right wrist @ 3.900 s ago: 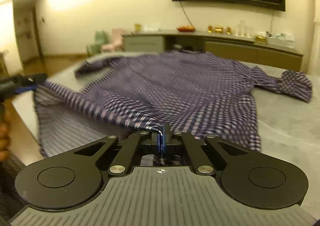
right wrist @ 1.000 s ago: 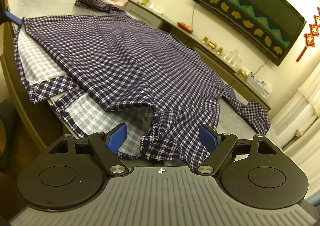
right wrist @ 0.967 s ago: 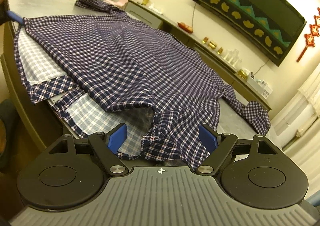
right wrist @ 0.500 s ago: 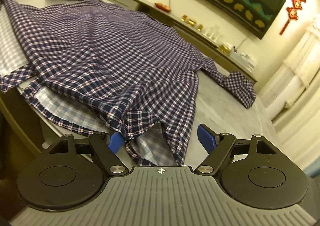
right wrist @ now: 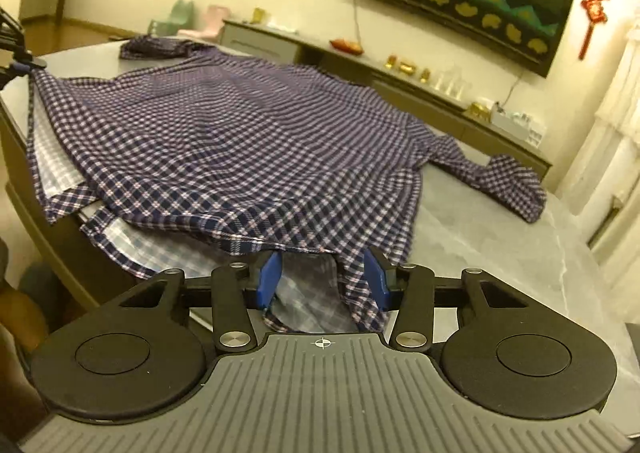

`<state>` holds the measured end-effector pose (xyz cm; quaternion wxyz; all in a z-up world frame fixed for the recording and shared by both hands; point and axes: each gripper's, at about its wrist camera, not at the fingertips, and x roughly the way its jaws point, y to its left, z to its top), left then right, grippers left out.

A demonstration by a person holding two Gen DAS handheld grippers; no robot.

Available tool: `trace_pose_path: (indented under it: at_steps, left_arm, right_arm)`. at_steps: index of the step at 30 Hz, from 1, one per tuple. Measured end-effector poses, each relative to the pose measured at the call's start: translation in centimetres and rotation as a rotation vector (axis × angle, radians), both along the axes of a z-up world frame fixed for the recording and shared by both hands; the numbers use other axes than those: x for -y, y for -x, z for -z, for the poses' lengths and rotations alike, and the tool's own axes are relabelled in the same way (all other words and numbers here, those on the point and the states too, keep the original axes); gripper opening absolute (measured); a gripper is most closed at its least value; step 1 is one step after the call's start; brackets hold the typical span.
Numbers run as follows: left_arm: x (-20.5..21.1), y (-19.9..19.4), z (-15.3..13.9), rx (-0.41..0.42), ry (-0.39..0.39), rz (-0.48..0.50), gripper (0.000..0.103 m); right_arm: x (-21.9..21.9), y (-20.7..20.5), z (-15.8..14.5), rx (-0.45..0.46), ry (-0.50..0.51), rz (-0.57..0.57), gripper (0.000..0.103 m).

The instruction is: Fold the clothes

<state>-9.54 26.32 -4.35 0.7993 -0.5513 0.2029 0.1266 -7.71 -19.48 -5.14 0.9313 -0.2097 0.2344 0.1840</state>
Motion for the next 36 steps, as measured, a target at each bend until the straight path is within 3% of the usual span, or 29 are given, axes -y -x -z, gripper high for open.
trace_pose_path:
  at_steps: [3,7,13,17,19,20,21,24,29,32,34,35,36]
  left_arm:
    - [-0.1,0.0,-0.1,-0.004,-0.004,-0.001,0.006]
    - [0.0,0.1,0.0,-0.017,0.001,-0.007,0.006]
    - [0.3,0.1,0.0,-0.020,-0.011,0.002,0.007]
    - [0.8,-0.3,-0.1,-0.011,-0.028,0.038,0.008]
    - [1.0,-0.4,-0.2,-0.015,-0.047,0.045,0.008]
    - [1.1,-0.4,-0.3,-0.017,-0.057,0.047,0.008]
    - [1.1,-0.2,-0.4,-0.026,-0.073,0.028,0.008]
    - [0.9,0.3,-0.4,-0.068,-0.090,0.005,0.008]
    - [1.7,0.7,0.3,-0.165,-0.088,0.030,0.009]
    - [2.7,2.2,-1.0,-0.142,-0.133,0.044,0.017]
    - [3.7,3.4,-2.7,-0.121,-0.187,0.048,0.026]
    - [4.2,4.0,-3.5,-0.105,-0.221,0.046,0.027]
    - [4.9,4.5,-4.5,-0.094,-0.267,0.041,0.027]
  right_arm:
    - [1.1,0.0,-0.1,0.014,-0.019,0.035,0.044]
    - [2.4,2.2,-1.6,0.080,-0.164,-0.044,0.050]
    - [2.5,-0.2,0.5,-0.002,0.005,0.098,0.049]
    - [1.2,-1.5,1.6,-0.032,0.083,0.082,0.047]
    - [0.6,-2.1,2.1,-0.044,0.117,0.087,0.031]
    - [0.7,-2.5,2.0,-0.052,0.124,0.120,0.007]
    - [0.9,-3.0,1.9,-0.066,0.133,0.168,0.000]
    - [2.7,-3.0,1.5,-0.092,0.120,0.244,0.000]
    - [3.2,-2.3,2.2,-0.123,0.159,0.265,0.000]
    - [4.0,-1.9,0.6,-0.152,0.036,0.239,0.002]
    - [5.6,-0.9,-1.6,-0.134,-0.173,0.209,0.021]
    - [6.7,-0.5,-2.8,-0.110,-0.283,0.202,0.038]
    - [7.8,-0.1,-3.8,-0.077,-0.369,0.210,0.044]
